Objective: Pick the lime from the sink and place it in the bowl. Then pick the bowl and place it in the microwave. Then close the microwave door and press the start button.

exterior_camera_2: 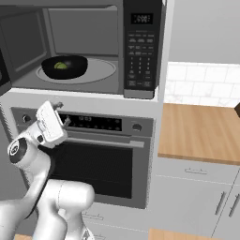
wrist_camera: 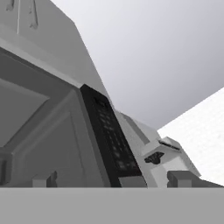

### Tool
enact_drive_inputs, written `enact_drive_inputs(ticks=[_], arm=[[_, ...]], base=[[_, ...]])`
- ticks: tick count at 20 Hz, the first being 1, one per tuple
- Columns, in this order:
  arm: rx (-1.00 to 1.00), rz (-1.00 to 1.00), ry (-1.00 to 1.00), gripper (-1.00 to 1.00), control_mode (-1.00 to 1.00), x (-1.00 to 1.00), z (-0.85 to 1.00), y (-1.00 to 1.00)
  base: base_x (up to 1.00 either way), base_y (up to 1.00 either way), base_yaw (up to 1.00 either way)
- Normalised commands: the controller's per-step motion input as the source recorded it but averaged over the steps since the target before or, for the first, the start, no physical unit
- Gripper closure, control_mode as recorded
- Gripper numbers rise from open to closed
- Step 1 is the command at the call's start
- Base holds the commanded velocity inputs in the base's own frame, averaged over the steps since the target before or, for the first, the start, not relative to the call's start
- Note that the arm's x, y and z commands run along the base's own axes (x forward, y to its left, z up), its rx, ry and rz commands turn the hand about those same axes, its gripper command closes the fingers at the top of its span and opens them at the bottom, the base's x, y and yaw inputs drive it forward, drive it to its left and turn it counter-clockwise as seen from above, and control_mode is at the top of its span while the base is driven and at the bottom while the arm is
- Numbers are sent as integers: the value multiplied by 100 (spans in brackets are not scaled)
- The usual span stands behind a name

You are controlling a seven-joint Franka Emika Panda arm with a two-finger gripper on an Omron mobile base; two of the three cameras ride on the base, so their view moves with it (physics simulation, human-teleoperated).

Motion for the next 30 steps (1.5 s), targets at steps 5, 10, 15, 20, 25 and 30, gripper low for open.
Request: enact_drive_inputs(ticks=[5, 10, 15, 20, 25, 30], arm=[[0, 0, -1, -100, -100, -69, 0, 77], [0, 0, -2, -100, -100, -28, -18, 81], [0, 0, -7, -100, -100, -9, -19, 85], [0, 0, -6, -100, -100, -2, -10, 100], [0, 0, -2, -100, -100, 0, -22, 97], [0, 0, -2, -100, -100, 0, -17, 98]], base=[[0, 0, 0], [0, 0, 0], [0, 0, 0], [0, 0, 0], [0, 0, 0], [0, 0, 0]])
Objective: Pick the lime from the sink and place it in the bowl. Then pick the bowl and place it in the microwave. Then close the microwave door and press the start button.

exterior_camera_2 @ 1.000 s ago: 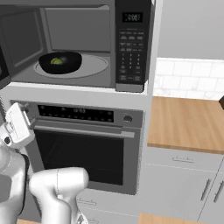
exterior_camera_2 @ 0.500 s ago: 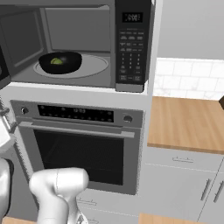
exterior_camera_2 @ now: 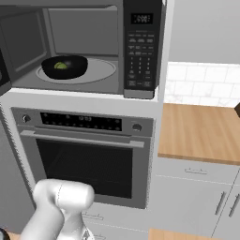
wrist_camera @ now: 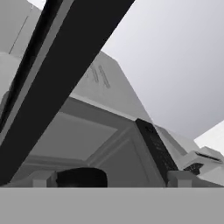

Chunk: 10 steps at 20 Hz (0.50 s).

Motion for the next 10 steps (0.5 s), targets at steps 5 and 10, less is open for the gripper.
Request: enact_drive_inputs(ticks=[5, 10], arm=[[0, 0, -2, -100, -100, 0, -1, 89], [0, 0, -3, -100, -100, -4, 25, 42]], base=[[0, 0, 0], [0, 0, 0]])
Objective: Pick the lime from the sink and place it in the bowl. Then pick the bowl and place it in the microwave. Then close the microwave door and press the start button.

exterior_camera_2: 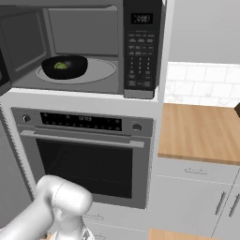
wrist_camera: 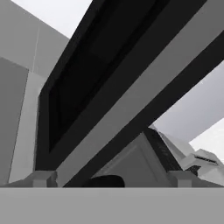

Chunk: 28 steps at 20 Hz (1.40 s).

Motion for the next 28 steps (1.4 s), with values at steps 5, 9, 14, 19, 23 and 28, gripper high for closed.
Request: enact_drive_inputs(ticks=[5, 9, 14, 19, 23, 28], arm=[[9, -9, -4, -100, -100, -19, 55, -2], [20, -13, -5, -100, -100, -17, 42, -42], [28, -12, -7, -100, -100, -21, 35, -77], [30, -11, -8, -100, -100, -24, 42, -85], [31, -9, -8, -100, -100, -27, 41, -90], [31, -2, -6, -100, -100, -22, 46, -91]], base=[[0, 0, 0], [0, 0, 0], [0, 0, 0], [0, 0, 0], [0, 0, 0], [0, 0, 0]])
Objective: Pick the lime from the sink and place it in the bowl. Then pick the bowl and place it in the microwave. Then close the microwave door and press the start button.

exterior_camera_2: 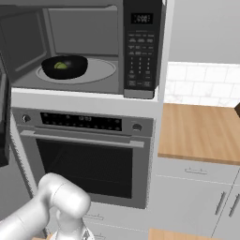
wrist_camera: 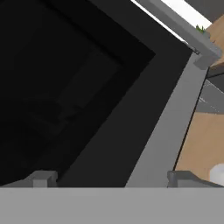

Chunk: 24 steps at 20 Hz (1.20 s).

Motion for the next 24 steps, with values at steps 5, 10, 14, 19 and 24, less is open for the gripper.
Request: enact_drive_inputs(ticks=[5, 10, 14, 19, 24], arm=[[27, 0, -3, -100, -100, -3, 44, -80], [27, 11, -13, -100, -100, 11, 9, -84], [23, 27, -16, -100, -100, 48, 0, -66], [20, 31, -8, -100, -100, 84, 0, -22], [19, 29, -1, -100, -100, 94, 2, 0]], base=[[0, 0, 0], [0, 0, 0], [0, 0, 0], [0, 0, 0], [0, 0, 0]])
